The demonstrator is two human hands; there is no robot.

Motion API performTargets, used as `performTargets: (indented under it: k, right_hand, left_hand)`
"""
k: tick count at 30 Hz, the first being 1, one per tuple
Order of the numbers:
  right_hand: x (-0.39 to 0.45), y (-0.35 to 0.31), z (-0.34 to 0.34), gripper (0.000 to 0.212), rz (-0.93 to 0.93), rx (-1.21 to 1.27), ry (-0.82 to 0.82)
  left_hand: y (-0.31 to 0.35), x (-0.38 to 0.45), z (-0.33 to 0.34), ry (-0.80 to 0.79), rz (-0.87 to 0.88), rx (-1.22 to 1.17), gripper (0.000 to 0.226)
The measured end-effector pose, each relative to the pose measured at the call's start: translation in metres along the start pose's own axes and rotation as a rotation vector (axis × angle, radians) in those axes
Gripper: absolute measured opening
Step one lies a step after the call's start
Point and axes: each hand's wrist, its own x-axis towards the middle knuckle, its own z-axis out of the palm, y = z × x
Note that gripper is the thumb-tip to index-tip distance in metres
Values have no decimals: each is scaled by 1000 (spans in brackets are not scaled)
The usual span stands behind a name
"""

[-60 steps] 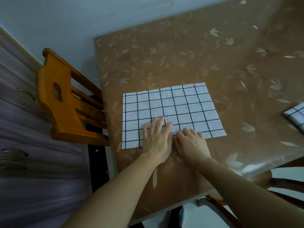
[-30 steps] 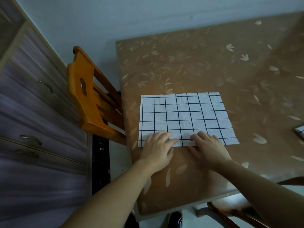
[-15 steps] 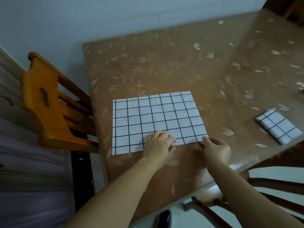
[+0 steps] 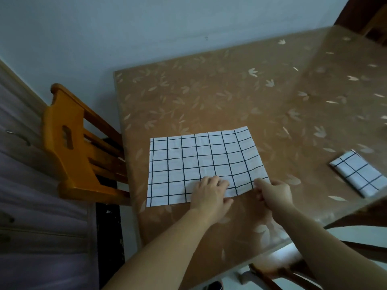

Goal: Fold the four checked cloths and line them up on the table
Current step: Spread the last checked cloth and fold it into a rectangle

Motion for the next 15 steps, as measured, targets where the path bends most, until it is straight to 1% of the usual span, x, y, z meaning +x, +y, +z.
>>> performTargets:
  k: [2,4,6,8,10,12,13,14,15]
  right_hand:
    - [-5,2,-5,13,-25,-2,-25]
    - [-8,6,-12,12,-12,12,-50]
    - [-13,12,-20,10,38,50,-103]
    - [-17,18,-26,9,101,113,-179]
    - [-19,22,-31,16,137,142,-301]
    - [-19,23,-33,30,133,147,-424]
    - [-18,23,-34,38,127,155,-451]
    - [-16,22,-34,46,134,184,-436]
    - [-12,21,-35,50,148,233,-384]
  left_hand:
    - [5,3,4,21,0,-4,45]
    - [10,7,8,37,8,-29,46]
    - [17,13,9,60,45,-38,49]
    - [28,20,7,49,116,-47,56]
    - [40,24,3,29,191,-77,58]
    - [43,24,0,41,206,-126,50]
    - [40,23,-1,67,182,-166,43]
    - [36,22,-2,99,135,-226,36]
    - [30,21,-4,119,73,-309,29]
